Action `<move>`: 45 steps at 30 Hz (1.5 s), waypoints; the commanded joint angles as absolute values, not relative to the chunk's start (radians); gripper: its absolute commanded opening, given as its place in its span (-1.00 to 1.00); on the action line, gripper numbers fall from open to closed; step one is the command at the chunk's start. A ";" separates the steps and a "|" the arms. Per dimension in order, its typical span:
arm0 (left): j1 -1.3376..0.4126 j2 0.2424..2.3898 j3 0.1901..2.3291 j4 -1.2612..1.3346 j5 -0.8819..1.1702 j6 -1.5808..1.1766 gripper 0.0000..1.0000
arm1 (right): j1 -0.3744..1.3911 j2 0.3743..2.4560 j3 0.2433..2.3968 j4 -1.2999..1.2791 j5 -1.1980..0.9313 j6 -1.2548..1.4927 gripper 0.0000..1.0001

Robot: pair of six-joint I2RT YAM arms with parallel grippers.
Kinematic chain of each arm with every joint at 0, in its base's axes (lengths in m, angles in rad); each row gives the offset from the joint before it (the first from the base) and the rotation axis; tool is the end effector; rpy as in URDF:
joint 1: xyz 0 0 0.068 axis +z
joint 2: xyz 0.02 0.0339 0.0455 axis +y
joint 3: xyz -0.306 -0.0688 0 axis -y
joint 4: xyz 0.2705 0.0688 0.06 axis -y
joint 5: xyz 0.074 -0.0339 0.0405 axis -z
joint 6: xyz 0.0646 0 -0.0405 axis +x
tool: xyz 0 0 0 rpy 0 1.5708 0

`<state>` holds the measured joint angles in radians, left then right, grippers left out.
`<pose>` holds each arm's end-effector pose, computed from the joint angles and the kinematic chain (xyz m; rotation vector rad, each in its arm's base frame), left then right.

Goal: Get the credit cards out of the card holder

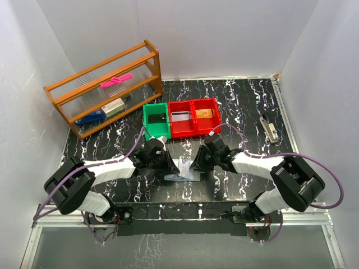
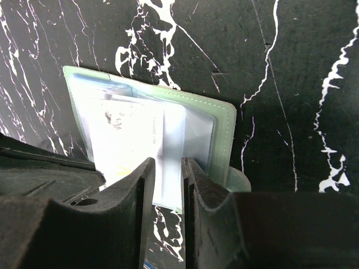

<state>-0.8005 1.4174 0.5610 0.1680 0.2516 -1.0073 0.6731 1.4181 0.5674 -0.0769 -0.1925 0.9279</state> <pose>0.1982 -0.2274 0.1641 -0.1115 2.5469 -1.1434 0.2107 0.1838 0.1422 0.2576 2.6967 0.8294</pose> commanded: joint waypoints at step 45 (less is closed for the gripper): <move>-0.797 1.482 0.575 0.239 0.310 -1.042 -0.18 | 0.661 1.460 0.562 -0.097 -0.212 0.934 -0.42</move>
